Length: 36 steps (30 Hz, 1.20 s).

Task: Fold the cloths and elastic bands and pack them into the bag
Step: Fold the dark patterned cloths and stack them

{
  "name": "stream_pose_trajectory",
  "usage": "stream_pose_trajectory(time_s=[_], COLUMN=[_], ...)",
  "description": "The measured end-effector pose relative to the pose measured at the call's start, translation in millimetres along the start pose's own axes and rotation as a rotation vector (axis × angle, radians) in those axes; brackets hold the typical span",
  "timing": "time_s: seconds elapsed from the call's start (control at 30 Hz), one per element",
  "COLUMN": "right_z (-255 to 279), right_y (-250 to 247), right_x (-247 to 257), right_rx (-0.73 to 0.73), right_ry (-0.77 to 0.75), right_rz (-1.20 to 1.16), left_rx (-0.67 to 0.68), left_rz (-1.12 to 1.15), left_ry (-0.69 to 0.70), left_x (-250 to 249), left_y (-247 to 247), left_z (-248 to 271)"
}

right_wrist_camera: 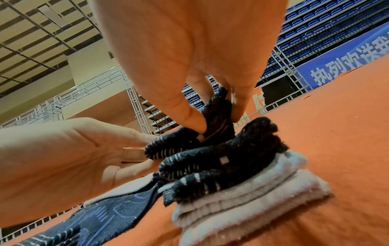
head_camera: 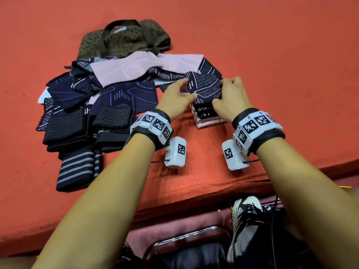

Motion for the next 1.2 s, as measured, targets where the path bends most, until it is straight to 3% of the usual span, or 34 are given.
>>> stream_pose_trajectory(time_s=[0.4,0.6,0.73,0.97,1.2], right_z=[5,12,11,4,-3], right_y=[-1,5,18,16,40], right_x=[7,34,38,72,135], right_rx=[-0.006,-0.138,0.076,0.098,0.193], right_ry=[0.024,-0.212,-0.183,-0.270,-0.394], right_rz=[0.197,0.325,0.254,0.273,0.318], left_rx=[0.038,0.088,0.123,0.127,0.066], left_rz=[-0.107,-0.208,-0.258,-0.364,-0.689], left_ry=[-0.048,-0.031,-0.020,0.007,-0.036], left_x=[10,19,20,6,-10], left_y=[6,-8,-8,-32,-96], left_z=[0,-5,-6,4,12])
Point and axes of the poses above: each hand's wrist, its own z-axis away from the middle knuckle, its own y-axis out of the palm, x = y × z, the point moved 4 cm from there along -z, towards the middle knuckle, and after that the axes turned 5 degrees about y, right-handed, at the moved point
